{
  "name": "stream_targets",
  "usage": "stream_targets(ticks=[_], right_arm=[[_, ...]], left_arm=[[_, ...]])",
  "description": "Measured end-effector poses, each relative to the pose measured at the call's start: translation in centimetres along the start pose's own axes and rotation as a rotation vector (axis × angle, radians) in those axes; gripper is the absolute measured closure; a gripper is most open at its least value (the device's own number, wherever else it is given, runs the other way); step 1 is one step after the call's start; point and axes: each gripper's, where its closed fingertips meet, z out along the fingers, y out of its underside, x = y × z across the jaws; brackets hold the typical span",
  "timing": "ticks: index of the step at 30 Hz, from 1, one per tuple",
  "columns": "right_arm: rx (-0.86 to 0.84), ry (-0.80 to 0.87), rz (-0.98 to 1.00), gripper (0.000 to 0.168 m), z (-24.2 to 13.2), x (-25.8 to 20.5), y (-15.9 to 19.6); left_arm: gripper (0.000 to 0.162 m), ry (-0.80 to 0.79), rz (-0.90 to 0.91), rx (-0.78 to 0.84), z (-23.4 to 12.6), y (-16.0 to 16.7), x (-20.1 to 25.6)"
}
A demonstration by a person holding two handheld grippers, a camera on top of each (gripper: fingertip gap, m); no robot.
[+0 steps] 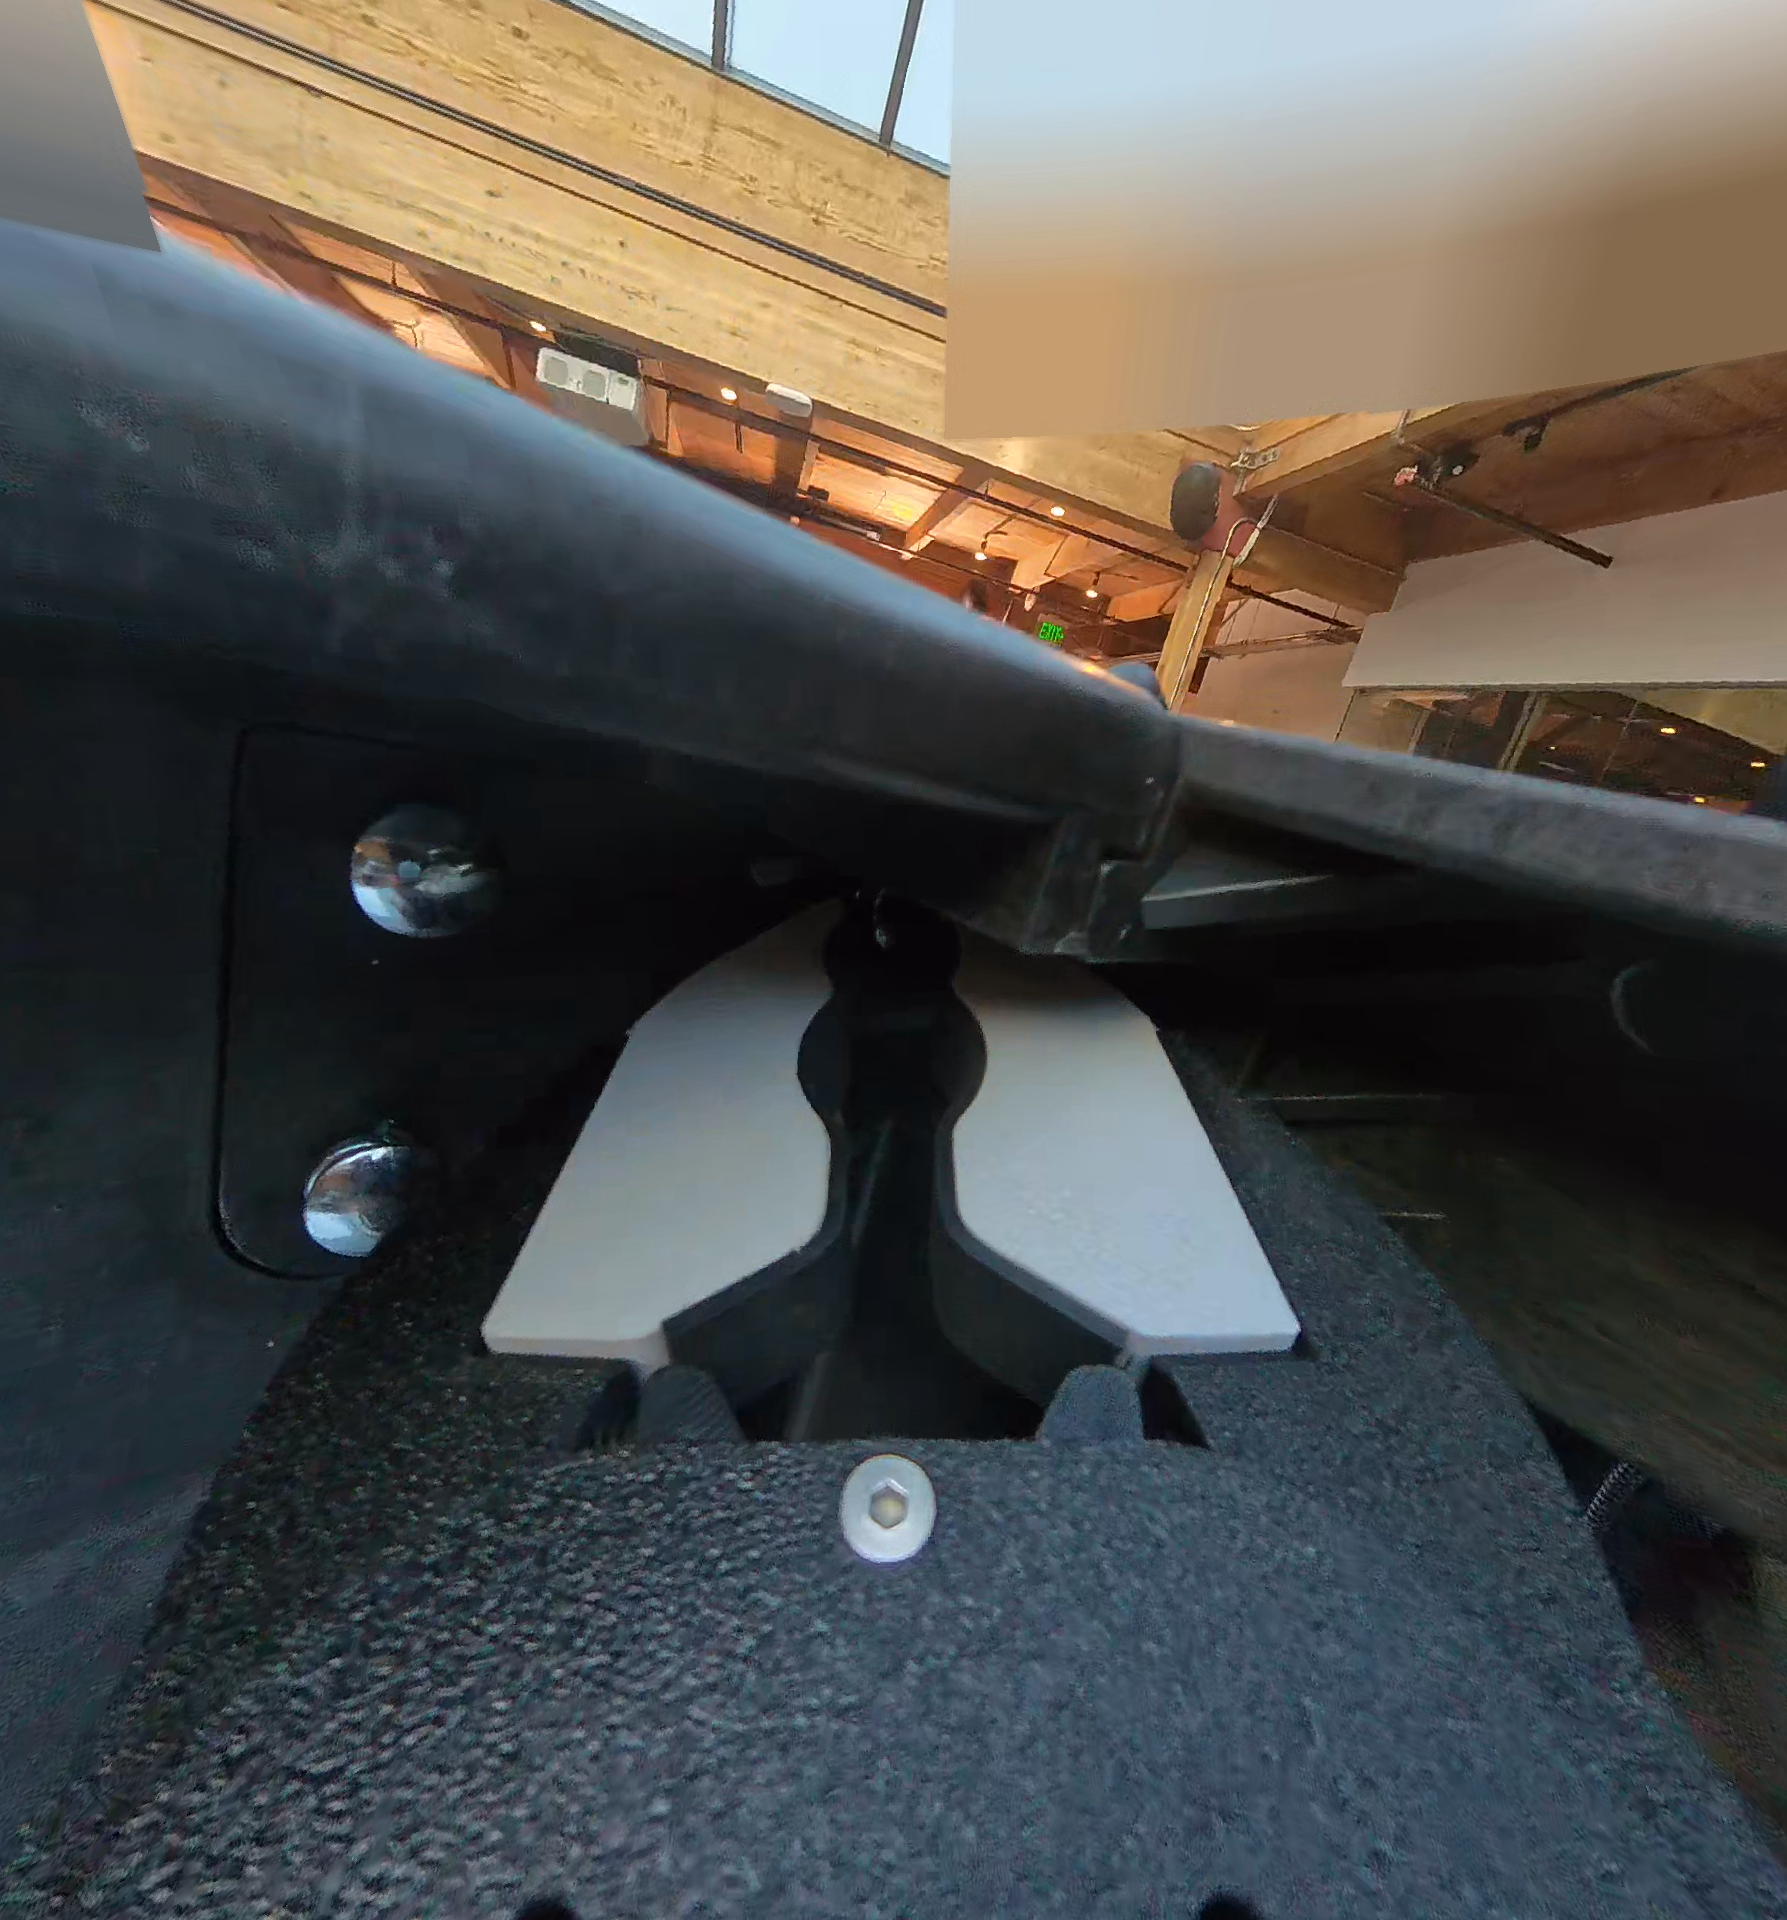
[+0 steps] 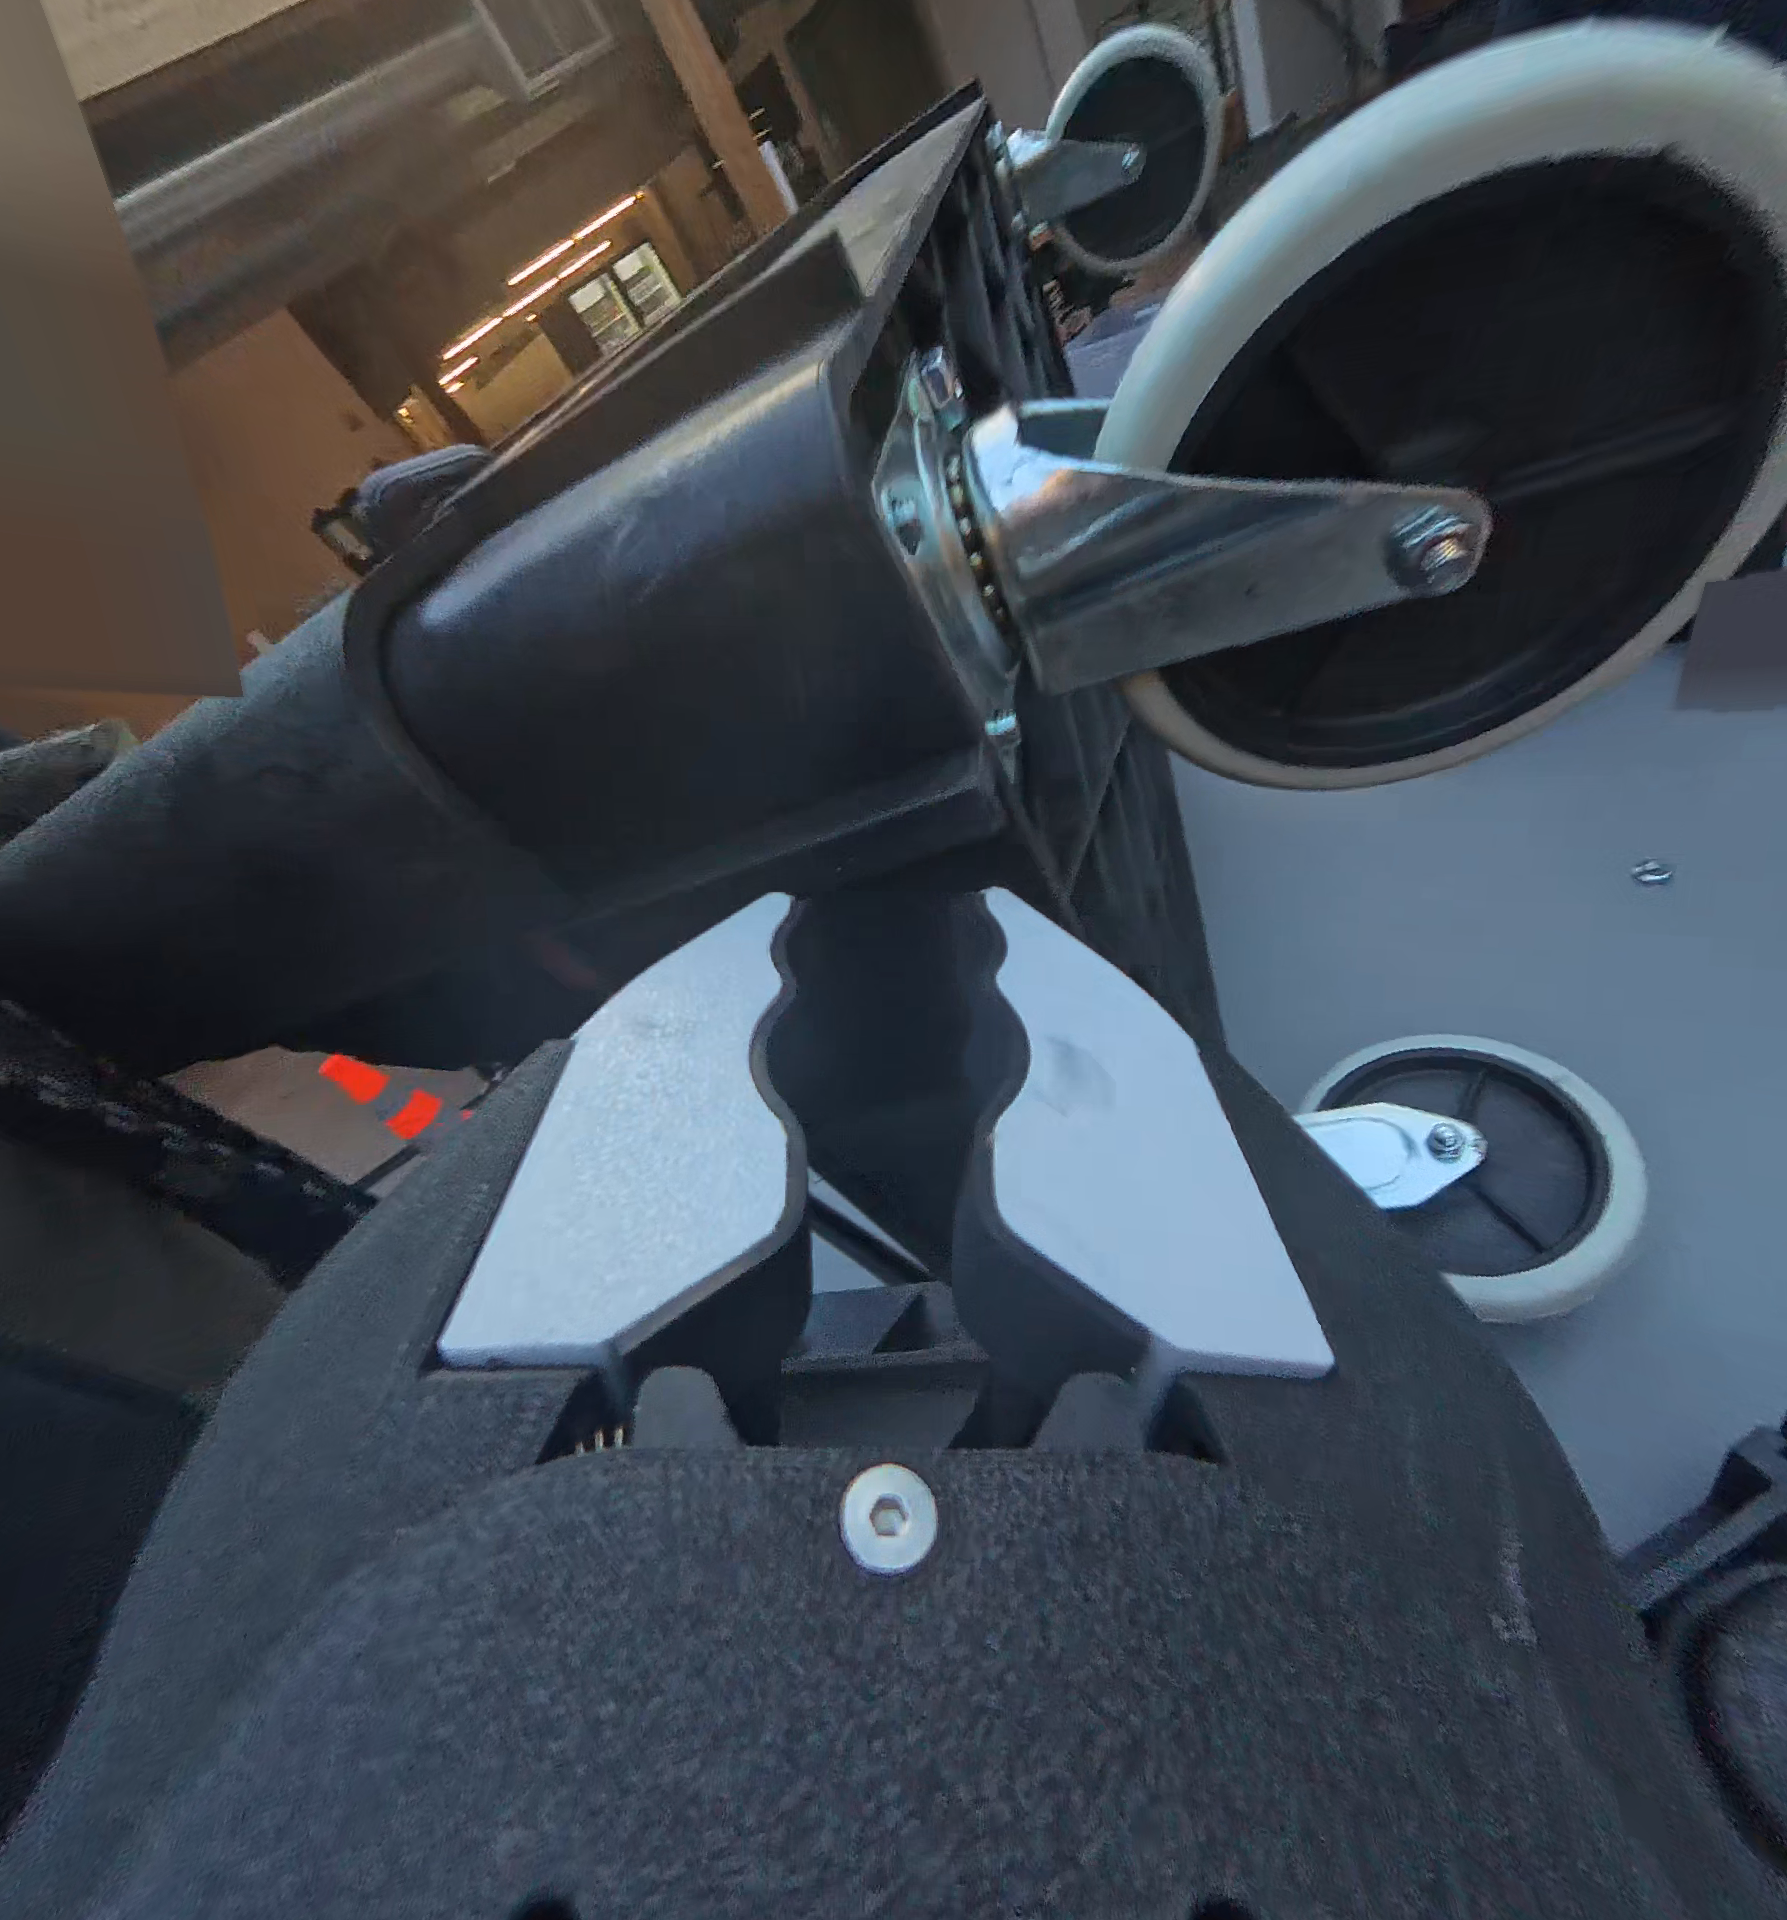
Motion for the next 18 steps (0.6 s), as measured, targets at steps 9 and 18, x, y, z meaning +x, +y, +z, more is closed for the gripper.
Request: stream_targets(ticks=[9,18], right_arm=[[0.152,0.030,-0.179,0.125,0.4,-0.1,-4.2],[0.119,-0.108,-0.312,0.128,1.5,-1.2,-4.8]], left_arm=[[0.150,-0.018,-0.002,-0.032,0.1,-0.1,-0.1],[0.151,-0.038,0.010,-0.060,0.0,-0.1,0.1]])
